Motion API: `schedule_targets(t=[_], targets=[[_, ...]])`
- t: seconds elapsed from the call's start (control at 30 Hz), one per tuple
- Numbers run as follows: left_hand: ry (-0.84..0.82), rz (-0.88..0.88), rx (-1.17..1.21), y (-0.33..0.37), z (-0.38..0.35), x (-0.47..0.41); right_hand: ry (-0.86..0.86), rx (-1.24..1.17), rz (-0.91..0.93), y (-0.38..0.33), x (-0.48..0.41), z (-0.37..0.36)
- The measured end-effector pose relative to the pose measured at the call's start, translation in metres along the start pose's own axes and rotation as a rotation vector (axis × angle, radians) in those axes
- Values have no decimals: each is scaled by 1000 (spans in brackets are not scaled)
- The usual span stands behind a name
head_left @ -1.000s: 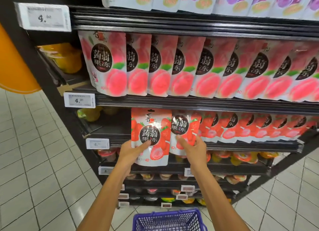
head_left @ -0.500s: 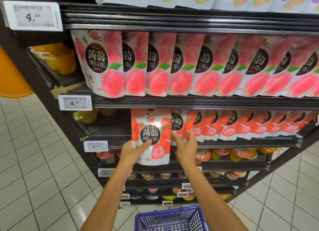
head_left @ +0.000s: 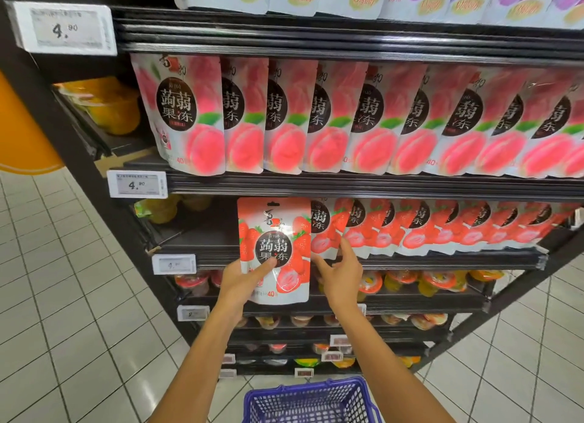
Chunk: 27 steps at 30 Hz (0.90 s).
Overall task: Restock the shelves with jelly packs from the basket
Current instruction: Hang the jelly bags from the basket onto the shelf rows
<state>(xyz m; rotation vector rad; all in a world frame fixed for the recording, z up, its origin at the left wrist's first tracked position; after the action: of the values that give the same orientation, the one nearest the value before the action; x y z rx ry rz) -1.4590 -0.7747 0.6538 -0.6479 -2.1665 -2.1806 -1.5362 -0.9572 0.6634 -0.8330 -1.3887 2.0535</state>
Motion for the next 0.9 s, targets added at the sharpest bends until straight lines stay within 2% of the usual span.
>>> schedule_targets(t=[0.13, 0.23, 0.4, 0.57, 0.63, 0.73, 0.77, 0.8, 0.9], targets=[[25, -1, -5, 2, 5, 3, 88, 239, -20, -4, -5, -10], [29, -2, -5, 2, 8, 5, 95, 284, -60, -4, -5, -18], [33, -1, -24, 3, 11, 4, 66, 190, -40, 0, -3, -18], [13, -33, -36, 5, 11, 1, 197, -121, 12, -3, 13, -3], [3, -53, -39, 6, 9, 0, 71, -256, 11, -7, 21, 1], [-17, -105, -52, 8, 5, -2, -361, -292, -3, -17, 28, -7], [-12, -118, -53, 10, 4, -4, -441, -278, 10, -21, 28, -10], [1, -126, -47, 11, 3, -4, -464, -264, 31, -25, 27, -13], [64, -195, -20, 20, 2, -5, -380, -243, 38, -33, 20, -21]])
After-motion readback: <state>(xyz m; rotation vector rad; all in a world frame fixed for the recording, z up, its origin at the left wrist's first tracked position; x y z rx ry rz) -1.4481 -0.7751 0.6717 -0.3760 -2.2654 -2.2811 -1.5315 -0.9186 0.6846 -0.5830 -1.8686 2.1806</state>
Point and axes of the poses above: each hand's wrist, its own x-axis away from the middle knuckle, its own z-axis out of the back of the hand, y = z × x, the point moved 2 cm from there along -x, towards the middle knuckle, and after that the axes turned 3 degrees about -x, right-handed, at the moved point
